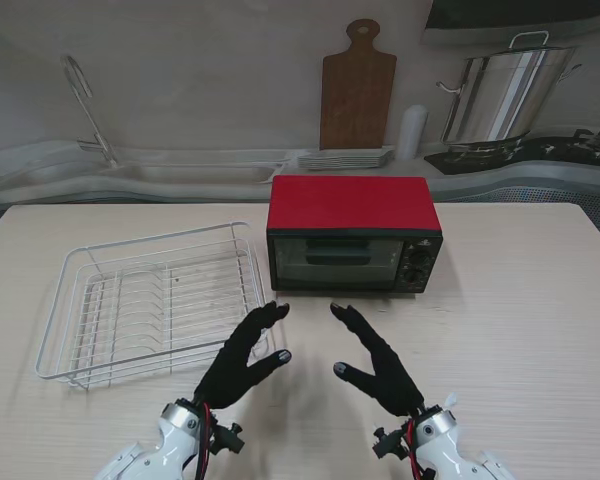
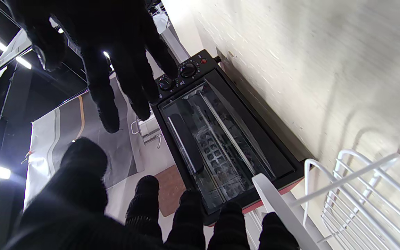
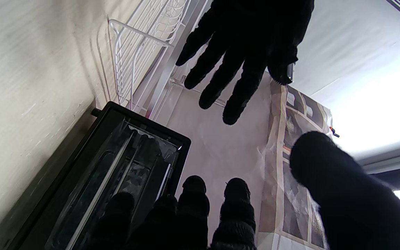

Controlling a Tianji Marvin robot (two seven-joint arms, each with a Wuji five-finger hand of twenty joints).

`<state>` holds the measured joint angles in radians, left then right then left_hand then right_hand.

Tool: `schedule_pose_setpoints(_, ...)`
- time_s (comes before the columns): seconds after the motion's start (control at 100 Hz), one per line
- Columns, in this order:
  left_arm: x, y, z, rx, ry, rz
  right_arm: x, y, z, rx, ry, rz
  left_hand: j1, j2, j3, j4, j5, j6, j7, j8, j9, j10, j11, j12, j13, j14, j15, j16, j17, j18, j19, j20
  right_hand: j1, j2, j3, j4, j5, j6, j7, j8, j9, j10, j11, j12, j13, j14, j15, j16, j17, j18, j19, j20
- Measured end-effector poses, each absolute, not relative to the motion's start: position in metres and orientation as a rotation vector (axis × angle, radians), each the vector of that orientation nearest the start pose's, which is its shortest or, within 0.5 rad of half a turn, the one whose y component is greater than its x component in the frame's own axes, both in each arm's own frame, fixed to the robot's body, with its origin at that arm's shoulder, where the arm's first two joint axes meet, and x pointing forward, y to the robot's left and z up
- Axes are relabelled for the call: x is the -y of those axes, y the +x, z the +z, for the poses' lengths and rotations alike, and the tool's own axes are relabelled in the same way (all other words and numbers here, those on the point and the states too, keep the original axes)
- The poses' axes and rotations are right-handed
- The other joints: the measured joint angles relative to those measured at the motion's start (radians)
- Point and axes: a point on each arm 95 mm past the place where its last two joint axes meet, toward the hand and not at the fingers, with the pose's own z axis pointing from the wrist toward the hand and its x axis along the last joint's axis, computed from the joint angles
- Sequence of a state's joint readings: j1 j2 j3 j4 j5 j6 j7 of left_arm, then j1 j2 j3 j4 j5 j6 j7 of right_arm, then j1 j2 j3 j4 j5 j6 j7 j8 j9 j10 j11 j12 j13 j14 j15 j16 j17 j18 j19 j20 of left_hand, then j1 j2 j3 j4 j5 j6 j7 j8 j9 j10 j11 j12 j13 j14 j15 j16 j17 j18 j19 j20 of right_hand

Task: Slide the trays into the oven

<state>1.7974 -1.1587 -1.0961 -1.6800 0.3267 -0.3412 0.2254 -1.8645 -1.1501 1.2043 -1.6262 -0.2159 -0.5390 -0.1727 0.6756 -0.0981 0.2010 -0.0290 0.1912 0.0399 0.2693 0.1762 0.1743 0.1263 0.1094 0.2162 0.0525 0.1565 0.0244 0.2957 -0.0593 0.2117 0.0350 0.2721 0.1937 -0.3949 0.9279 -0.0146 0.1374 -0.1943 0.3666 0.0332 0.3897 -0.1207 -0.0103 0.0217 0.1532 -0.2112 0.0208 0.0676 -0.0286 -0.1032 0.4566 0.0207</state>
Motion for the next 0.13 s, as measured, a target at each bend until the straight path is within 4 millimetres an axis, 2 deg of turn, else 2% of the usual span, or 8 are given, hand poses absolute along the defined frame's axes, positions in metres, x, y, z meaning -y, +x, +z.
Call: schedule_pose_setpoints(0.13, 0.0756, 0.3012, -0.3553, -1.018, -1.776, -2.33, -0.0344, 0.2896, -0.3706, 0.878, -1.782, -2.395, 0.0, 0.0, 0.0, 0.0, 0.0, 0.0, 0.0, 0.0, 0.0, 0.0, 0.0, 0.0, 0.0, 0.0, 0.0, 0.0, 0.0, 0.0, 0.0, 0.0, 0.0, 0.0, 0.0, 0.0, 0.0, 0.0, 0.0, 0.0, 0.0, 0.0, 0.0, 0.0, 0.0, 0.0, 0.0, 0.0, 0.0, 0.0, 0.0, 0.0)
